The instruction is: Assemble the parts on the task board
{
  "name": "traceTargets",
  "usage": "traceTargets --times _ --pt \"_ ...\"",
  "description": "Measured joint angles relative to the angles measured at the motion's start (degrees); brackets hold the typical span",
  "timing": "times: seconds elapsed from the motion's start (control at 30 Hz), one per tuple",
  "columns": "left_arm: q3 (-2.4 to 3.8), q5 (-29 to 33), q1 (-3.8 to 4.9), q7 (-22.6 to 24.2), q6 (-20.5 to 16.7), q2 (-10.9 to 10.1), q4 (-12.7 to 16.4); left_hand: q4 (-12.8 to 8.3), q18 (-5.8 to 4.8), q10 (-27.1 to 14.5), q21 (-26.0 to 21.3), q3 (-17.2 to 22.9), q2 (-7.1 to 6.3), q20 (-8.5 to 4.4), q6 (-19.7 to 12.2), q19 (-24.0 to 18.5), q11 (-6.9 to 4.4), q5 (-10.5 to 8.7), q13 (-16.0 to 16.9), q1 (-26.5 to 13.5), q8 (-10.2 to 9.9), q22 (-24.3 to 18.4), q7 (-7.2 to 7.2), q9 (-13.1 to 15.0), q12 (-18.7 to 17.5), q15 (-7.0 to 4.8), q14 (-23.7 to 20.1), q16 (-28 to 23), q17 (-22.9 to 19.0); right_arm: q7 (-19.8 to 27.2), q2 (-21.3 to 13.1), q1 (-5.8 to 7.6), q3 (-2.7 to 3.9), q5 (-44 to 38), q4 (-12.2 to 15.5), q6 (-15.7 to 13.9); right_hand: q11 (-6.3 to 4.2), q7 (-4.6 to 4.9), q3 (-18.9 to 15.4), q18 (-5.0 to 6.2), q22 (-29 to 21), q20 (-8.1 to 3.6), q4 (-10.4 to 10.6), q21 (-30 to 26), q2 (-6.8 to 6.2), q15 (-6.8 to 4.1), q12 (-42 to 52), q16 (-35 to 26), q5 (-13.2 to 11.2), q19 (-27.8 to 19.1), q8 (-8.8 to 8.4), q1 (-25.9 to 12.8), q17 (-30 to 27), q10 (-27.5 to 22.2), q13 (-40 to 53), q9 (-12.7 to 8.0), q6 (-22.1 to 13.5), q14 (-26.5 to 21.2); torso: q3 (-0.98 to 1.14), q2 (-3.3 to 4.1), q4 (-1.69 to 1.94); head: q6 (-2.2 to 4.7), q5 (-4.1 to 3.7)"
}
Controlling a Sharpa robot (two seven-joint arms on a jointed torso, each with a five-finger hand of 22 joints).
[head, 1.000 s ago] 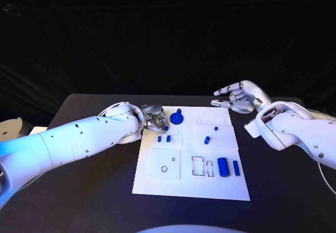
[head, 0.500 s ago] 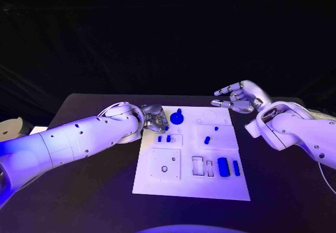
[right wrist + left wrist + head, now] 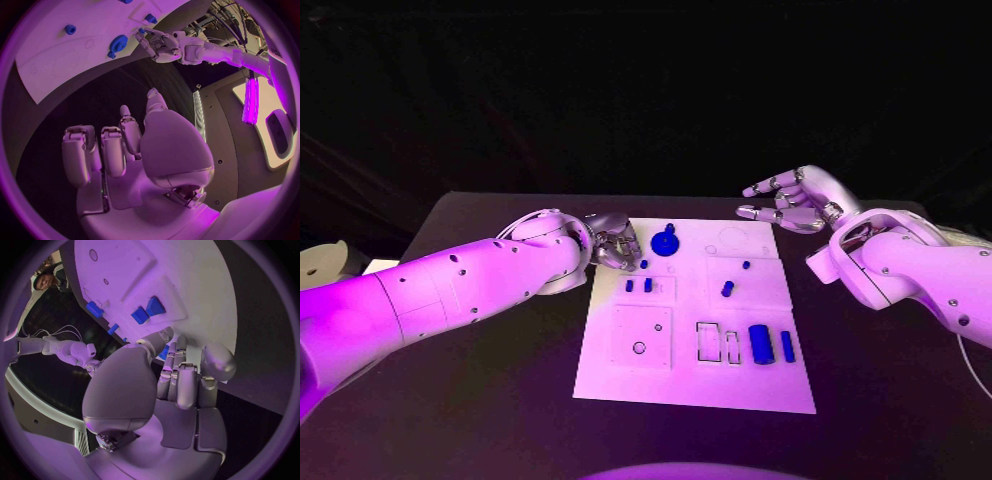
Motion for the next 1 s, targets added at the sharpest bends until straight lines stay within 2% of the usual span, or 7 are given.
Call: traceTargets --times 0.17,0.3,0.37,0.6,0.8,0.97,1.0 --pt "0.07 1.27 -0.03 0.59 -1.64 -1.56 0.74 -0.70 0.00 -0.08 0.82 0.70 0.07 0.00 -0.51 0.00 -0.53 0.00 0.03 0.07 0.00 0.75 -0.87 0.06 0.00 0.00 0.00 0.00 -0.16 -0.45 -0.07 -0.02 0.00 -0.13 -0.25 0.60 -0.11 0.00 -0.19 0.00 0.03 0.00 -0.71 -0.67 0.37 0.00 -2.44 -0.60 0.00 0.00 0.00 0.38 0.00 -1.06 0.01 0.00 0.00 0.00 -0.01 -0.01 -0.02 -0.01 0.07" --pt "0.46 6.39 0.02 2.44 -4.49 -3.99 1.83 -1.36 -0.01 0.00 -0.08 1.86 0.91 0.00 0.65 0.00 -0.61 0.00 0.06 0.91 0.48 -0.02 -0.68 0.30 0.00 0.00 0.00 -0.43 -1.84 -1.38 -0.24 -0.04 -0.02 -1.03 -0.43 1.75 -0.31 -0.50 1.13 0.00 0.03 0.00 -2.57 -1.99 2.68 -0.02 -21.30 -1.62 -1.03 0.00 0.00 4.83 -0.01 -8.45 -11.09 0.15 0.48 0.00 0.02 -0.07 -0.04 0.04 0.02" --pt "0.56 10.74 0.09 4.02 -6.11 -5.39 2.58 -1.58 -0.01 -0.31 -3.95 2.72 1.15 0.33 1.15 -1.21 -0.30 0.00 0.06 1.15 0.48 -3.46 -0.22 0.30 0.00 0.00 0.00 -2.52 -5.66 -2.00 -0.36 -0.04 -0.02 -2.19 -0.45 2.61 -0.35 -0.84 1.85 0.91 0.03 0.00 -3.29 -2.73 2.95 -0.02 -35.66 -2.53 -1.21 0.00 0.15 6.61 -0.01 -13.35 -20.27 0.26 1.17 0.00 0.02 -0.10 -0.04 0.13 -0.08" --pt "0.23 36.94 0.24 13.26 -10.34 -10.54 7.86 -1.13 1.79 -0.70 -18.04 2.26 2.41 0.73 1.74 -7.33 0.10 -0.27 0.06 -0.20 0.70 -15.49 -0.21 0.30 1.09 0.59 -4.80 -10.49 -19.24 -5.15 -0.72 -0.21 -0.02 -10.59 -0.24 7.57 -0.42 -1.02 5.25 0.91 0.02 -0.22 -3.78 -4.11 2.07 -0.24 -58.08 -4.00 -1.54 -0.21 0.46 12.41 -0.01 -17.39 -43.20 0.34 4.12 0.22 0.01 -0.13 -0.05 0.96 -0.84" --pt "-0.52 61.72 -0.13 21.63 -10.24 -14.58 14.25 0.11 2.63 -0.71 -20.90 0.37 2.77 0.81 2.24 -8.41 0.10 -0.27 0.30 -1.71 0.94 -17.79 -0.34 0.29 2.23 0.41 -5.75 -11.49 -21.65 -8.55 -1.04 -0.94 -0.02 -21.86 0.61 11.90 0.20 -0.81 6.67 0.92 0.02 -0.07 -2.36 -4.91 1.12 0.19 -64.48 -4.57 -3.84 -0.08 0.46 13.37 -0.02 -16.34 -53.95 0.33 6.17 0.19 -0.19 -0.11 -0.13 1.62 -1.98" --pt "-0.78 73.60 -0.80 25.88 -9.45 -16.81 18.15 0.31 2.63 -0.71 -21.69 -0.31 2.71 1.01 2.35 -8.61 0.11 -0.27 0.41 -2.27 0.94 -18.52 -0.44 0.29 2.84 0.49 -5.83 -11.77 -22.22 -11.18 -1.07 -1.39 -0.04 -30.56 1.53 14.00 0.44 -0.91 8.61 0.91 0.02 0.14 -1.53 -5.33 0.37 0.19 -66.36 -4.69 -7.55 -0.13 0.37 14.11 -0.02 -15.49 -59.38 0.20 6.83 0.19 -0.40 -0.13 -0.14 2.08 -3.57" --pt "-0.81 75.09 -0.90 26.47 -9.30 -17.11 18.68 0.28 2.63 -0.68 -21.79 -0.48 2.71 1.01 2.35 -8.61 0.07 -0.27 0.42 -2.27 0.94 -18.58 -0.44 0.29 2.89 0.49 -5.83 -11.77 -22.29 -11.65 -1.04 -1.45 -0.04 -32.02 1.67 14.29 0.44 -0.90 8.87 1.58 0.01 0.22 -1.30 -5.45 0.36 0.19 -66.37 -4.88 -7.87 -0.21 0.21 14.10 -0.02 -15.49 -60.14 0.16 6.84 0.19 -0.42 -0.14 -0.16 2.15 -3.76"
